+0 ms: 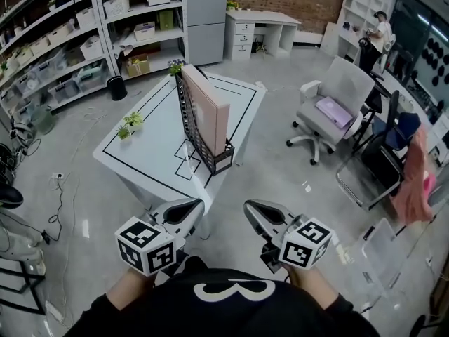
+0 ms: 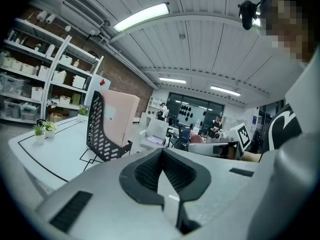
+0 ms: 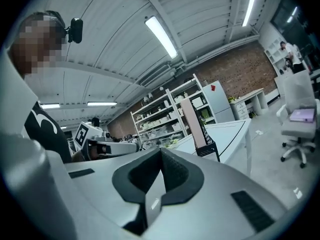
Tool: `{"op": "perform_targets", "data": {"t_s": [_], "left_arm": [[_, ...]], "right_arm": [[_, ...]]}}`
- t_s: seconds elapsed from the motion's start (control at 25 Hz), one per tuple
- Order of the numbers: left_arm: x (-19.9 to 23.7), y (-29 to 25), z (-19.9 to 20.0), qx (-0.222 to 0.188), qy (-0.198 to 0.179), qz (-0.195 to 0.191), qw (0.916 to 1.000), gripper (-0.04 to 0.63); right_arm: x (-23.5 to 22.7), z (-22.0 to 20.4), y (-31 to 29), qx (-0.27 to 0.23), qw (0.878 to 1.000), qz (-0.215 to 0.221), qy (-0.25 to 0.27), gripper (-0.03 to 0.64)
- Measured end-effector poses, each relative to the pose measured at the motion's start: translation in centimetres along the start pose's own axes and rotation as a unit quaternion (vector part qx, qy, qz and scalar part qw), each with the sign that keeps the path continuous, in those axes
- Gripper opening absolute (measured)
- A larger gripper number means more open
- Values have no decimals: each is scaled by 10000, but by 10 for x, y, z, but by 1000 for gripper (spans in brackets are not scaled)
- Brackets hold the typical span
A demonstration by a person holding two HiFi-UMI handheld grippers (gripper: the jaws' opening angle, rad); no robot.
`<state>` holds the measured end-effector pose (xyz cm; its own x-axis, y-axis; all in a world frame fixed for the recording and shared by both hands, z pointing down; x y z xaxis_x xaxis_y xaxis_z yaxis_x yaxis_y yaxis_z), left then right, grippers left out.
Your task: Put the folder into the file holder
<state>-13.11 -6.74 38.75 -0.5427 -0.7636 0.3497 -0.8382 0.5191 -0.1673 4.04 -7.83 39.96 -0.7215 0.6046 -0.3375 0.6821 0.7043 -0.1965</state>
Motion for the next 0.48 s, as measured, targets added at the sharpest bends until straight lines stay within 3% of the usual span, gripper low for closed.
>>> {"op": "perform_targets", "data": {"t_s": [0.48], "left_arm": [[-42, 1, -15, 120, -215, -66, 9997, 6]], "right_arm": [[16, -3, 30, 138, 9981, 138, 590, 4]]}}
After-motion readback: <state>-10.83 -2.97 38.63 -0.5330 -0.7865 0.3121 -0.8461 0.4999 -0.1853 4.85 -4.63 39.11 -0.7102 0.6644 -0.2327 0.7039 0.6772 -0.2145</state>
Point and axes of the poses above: the fingertips, and each gripper's own axes: y backward along the fingers, x to its left, z out of its top, the point moved 5 cm from there along y, backward along the fingers, and after that the axes turned 12 degrees about -z, right-handed, at the moved point
